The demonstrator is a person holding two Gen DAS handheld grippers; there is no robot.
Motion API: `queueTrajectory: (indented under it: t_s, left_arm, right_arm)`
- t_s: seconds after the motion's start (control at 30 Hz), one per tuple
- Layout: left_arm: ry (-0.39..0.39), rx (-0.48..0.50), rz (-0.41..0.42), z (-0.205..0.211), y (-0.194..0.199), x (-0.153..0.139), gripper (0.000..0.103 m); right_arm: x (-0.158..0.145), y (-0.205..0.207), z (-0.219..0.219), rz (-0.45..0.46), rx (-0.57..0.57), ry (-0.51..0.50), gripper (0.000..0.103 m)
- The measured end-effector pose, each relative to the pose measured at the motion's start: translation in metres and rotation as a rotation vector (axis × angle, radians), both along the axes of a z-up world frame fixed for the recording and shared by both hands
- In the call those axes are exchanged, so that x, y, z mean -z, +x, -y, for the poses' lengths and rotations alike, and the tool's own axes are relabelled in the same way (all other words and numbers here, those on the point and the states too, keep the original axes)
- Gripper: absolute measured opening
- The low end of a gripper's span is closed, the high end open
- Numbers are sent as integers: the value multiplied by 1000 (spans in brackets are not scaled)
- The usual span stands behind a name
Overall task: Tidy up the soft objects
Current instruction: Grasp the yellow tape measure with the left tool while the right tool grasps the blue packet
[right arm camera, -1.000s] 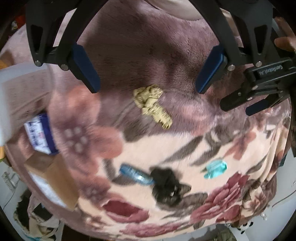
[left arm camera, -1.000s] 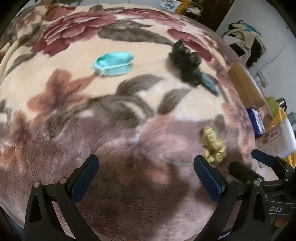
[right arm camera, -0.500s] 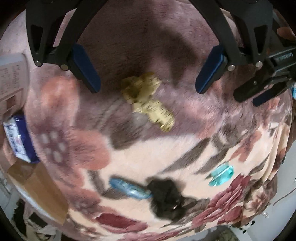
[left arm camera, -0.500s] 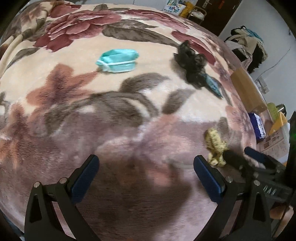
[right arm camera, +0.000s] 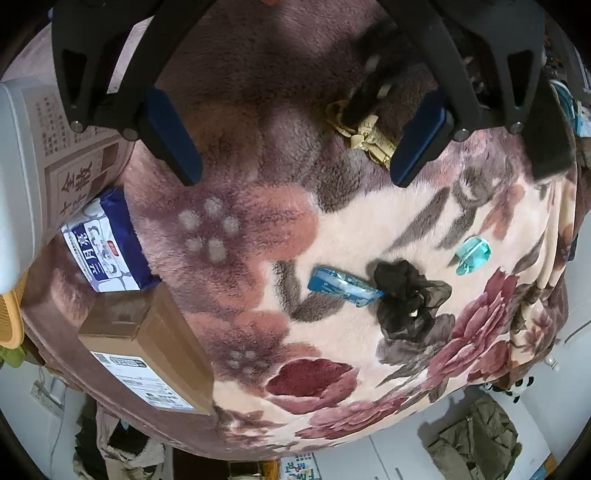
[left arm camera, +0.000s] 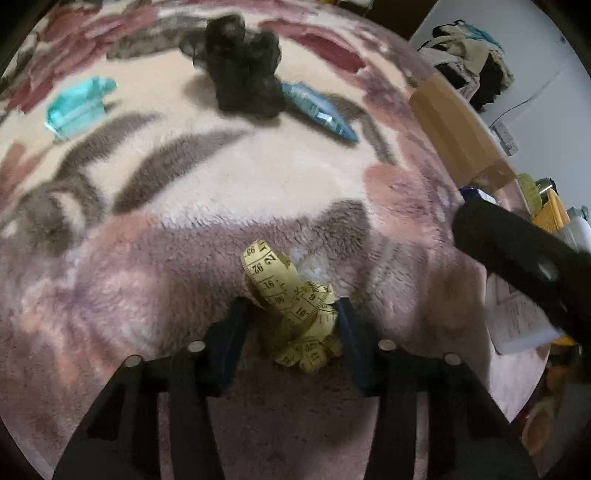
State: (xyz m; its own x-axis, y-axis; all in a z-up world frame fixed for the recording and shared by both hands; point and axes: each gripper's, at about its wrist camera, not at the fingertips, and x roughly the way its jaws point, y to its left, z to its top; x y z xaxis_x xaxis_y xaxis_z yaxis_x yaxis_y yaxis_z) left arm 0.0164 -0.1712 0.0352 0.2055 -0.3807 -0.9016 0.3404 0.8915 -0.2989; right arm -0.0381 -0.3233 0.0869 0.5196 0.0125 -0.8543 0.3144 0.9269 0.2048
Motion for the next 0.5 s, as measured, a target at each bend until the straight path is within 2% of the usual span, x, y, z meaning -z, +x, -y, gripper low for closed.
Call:
queueTrajectory:
  t_s: [0.03, 0.13, 0.17, 0.2, 0.3, 0.4, 0.5]
  left_arm:
    - [-8, 8, -6, -1, 1, 0, 45]
    - [-35, 23, -4, -12, -3, -7, 28]
    - [-40, 20, 11, -19, -5, -12, 20]
    - [-40, 10, 45, -29, -7, -21, 16]
    - [-22, -53, 108, -62, -3, -38, 15]
    - [-15, -115, 93, -95, 15, -37, 15]
    - [-38, -130, 49, -119, 31, -25, 15]
  right_arm:
    - [1, 0, 0, -1, -9, 10, 100]
    - [5, 3, 0, -8, -25, 13, 100]
    - [7, 5, -2, -11, -34, 9, 100]
    - [8, 7, -3, -12, -42, 3, 100]
    - [10, 20, -11, -13, -80, -37, 100]
    - [11, 40, -19, -4, -115, -67, 98]
    - [15, 70, -26, -7, -150, -89, 95]
